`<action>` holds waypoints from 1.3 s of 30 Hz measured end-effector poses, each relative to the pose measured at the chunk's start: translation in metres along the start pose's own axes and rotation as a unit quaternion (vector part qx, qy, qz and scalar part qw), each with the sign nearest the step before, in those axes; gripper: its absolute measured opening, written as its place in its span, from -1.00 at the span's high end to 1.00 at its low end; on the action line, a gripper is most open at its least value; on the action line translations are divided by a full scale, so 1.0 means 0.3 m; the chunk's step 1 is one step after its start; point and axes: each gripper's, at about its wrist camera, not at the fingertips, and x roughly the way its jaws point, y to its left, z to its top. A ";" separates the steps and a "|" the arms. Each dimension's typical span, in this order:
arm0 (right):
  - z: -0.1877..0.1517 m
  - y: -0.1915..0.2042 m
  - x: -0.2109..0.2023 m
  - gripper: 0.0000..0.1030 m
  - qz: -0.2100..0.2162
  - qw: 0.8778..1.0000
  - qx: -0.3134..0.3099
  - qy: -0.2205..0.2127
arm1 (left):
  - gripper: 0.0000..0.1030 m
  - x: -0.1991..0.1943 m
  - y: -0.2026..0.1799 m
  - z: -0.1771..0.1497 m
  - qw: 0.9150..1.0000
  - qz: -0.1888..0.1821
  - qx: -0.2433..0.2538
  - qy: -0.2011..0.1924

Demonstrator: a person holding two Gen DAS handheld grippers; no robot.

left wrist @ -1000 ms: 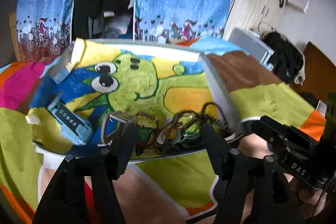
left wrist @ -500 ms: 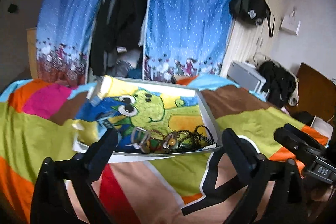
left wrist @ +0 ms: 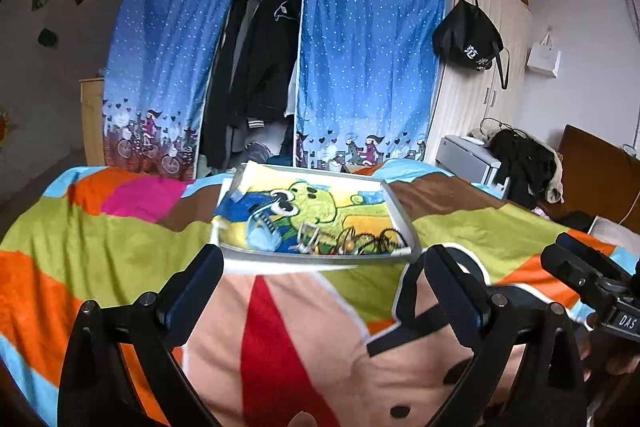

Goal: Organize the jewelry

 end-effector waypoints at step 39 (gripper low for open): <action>-0.437 0.168 -0.075 -1.00 -0.041 0.998 0.000 0.052 | -0.91 -0.179 0.149 -0.503 0.998 0.034 0.010 0.046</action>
